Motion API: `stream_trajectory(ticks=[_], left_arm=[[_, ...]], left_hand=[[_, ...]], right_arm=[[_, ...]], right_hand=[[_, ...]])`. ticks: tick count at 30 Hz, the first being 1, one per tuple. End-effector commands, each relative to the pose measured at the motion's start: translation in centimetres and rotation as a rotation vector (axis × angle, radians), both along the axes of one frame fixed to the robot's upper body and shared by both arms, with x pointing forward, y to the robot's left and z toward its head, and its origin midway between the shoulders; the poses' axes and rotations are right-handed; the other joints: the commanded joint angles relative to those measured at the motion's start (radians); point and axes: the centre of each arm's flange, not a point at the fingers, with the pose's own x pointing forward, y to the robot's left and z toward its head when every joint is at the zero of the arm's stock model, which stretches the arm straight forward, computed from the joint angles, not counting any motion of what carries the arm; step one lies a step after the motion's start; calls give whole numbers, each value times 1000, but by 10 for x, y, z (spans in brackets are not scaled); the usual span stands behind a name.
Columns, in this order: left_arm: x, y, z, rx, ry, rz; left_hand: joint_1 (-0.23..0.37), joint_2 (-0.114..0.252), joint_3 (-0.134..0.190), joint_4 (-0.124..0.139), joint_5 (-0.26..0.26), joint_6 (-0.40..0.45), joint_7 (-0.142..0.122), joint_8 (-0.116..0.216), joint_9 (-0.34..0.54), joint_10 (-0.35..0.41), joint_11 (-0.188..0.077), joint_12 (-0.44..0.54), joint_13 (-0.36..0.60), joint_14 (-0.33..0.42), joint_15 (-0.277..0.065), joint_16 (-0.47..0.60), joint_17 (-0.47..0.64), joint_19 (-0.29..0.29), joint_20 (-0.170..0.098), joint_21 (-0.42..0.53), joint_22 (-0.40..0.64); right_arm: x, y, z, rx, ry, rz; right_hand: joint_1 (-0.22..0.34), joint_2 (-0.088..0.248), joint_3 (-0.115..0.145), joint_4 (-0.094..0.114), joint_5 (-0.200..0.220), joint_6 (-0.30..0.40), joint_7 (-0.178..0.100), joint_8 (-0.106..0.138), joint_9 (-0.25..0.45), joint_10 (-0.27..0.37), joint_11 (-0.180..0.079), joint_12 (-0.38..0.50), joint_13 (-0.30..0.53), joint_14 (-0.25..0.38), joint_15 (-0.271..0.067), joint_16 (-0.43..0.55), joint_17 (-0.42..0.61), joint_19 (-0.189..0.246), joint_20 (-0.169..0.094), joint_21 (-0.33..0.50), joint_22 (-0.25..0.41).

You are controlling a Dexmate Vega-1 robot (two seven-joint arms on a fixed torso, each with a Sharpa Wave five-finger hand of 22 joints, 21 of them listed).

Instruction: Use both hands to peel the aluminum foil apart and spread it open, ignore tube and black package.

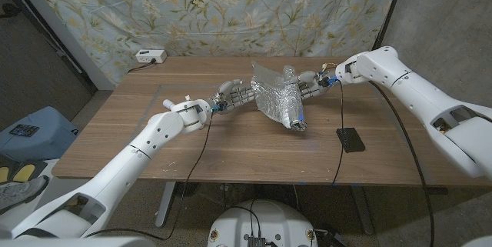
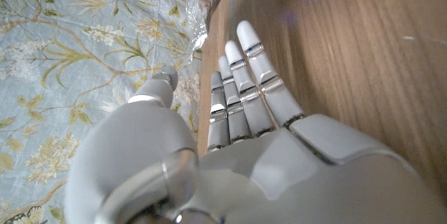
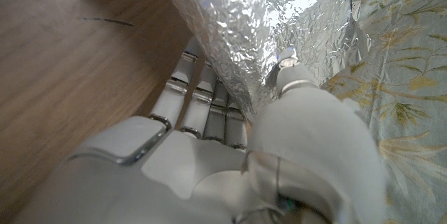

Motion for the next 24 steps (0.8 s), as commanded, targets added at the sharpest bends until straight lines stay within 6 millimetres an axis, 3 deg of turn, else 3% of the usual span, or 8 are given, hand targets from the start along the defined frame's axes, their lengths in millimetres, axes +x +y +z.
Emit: stream_trajectory(ticks=[1,9,24], left_arm=[[1,-1,16,71,31,-76],[-1,-6,36,138,39,-82],[6,-23,46,199,89,-123]], left_hand=[[-20,-1,-5,-2,-6,-43,11,-5,-3,-34,17,-19,4,-27,18,-13,-5,-14,14,-6,0],[-28,3,-1,-7,-7,-73,21,-1,-7,-49,33,-33,6,-29,28,-13,-5,-19,23,-9,0],[10,1,18,-45,1,-47,25,18,-15,-5,18,-18,13,13,2,6,1,9,7,0,0]], right_arm=[[-6,4,7,-28,-29,6],[-9,11,10,-49,-46,11],[-12,20,12,-41,-54,31]], right_hand=[[3,11,39,25,4,2,14,2,2,9,-1,3,32,18,-8,0,6,12,-1,8,0],[6,12,41,21,5,1,14,2,2,8,-3,1,31,17,-9,0,11,10,-1,7,0],[7,13,44,19,5,2,14,3,3,10,-3,1,32,20,-8,-4,15,11,-3,6,0]])
